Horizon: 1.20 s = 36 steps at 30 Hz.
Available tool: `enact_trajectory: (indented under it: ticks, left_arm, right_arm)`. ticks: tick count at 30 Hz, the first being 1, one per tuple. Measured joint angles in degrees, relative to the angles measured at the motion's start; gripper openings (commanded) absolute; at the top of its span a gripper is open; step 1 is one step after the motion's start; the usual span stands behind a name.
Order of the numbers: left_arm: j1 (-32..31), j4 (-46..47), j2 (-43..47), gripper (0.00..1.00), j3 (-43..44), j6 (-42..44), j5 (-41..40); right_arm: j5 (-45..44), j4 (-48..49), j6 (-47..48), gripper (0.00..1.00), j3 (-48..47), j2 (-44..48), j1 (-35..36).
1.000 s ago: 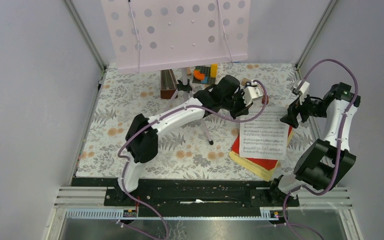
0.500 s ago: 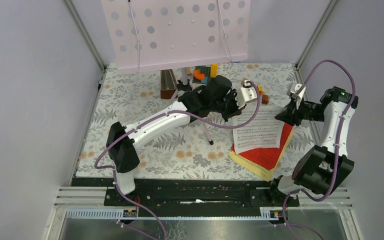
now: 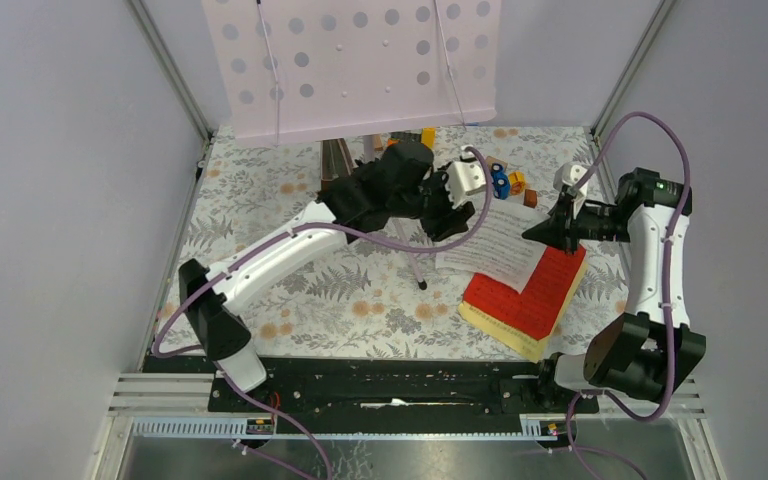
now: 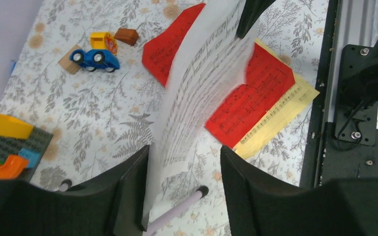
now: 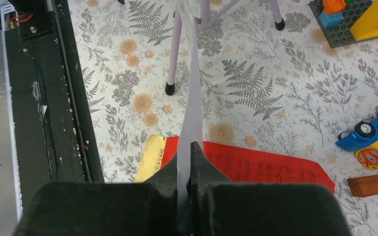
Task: Set up the instrument practice props
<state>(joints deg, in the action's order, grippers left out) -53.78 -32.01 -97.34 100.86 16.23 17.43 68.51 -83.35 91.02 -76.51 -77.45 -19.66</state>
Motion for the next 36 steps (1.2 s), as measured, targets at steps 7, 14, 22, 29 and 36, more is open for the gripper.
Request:
enact_trajectory:
  ticks: [7,14,22,29,36]
  left_arm:
    - [5.2,-0.5,8.0,0.89,-4.3,1.2,1.6]
    - [9.4,3.7,11.4,0.95,-10.2,1.7,4.7]
    - [10.3,12.6,11.7,0.94,-17.8,1.1,8.5]
    - [11.7,20.9,11.4,0.77,-23.5,-1.9,12.9]
    - [11.7,30.0,11.4,0.43,-29.2,-6.3,20.2]
  right_arm:
    - [1.5,-0.2,-6.2,0.0,-4.5,-0.3,3.0]
    - [1.6,-0.2,-11.9,0.0,-6.1,0.9,5.3]
    - [2.8,-0.2,-16.6,0.0,-8.0,4.2,6.3]
    - [3.5,-0.3,-19.6,0.0,-9.6,4.5,7.3]
    - [4.7,0.3,-24.0,0.0,-12.8,4.5,7.4]
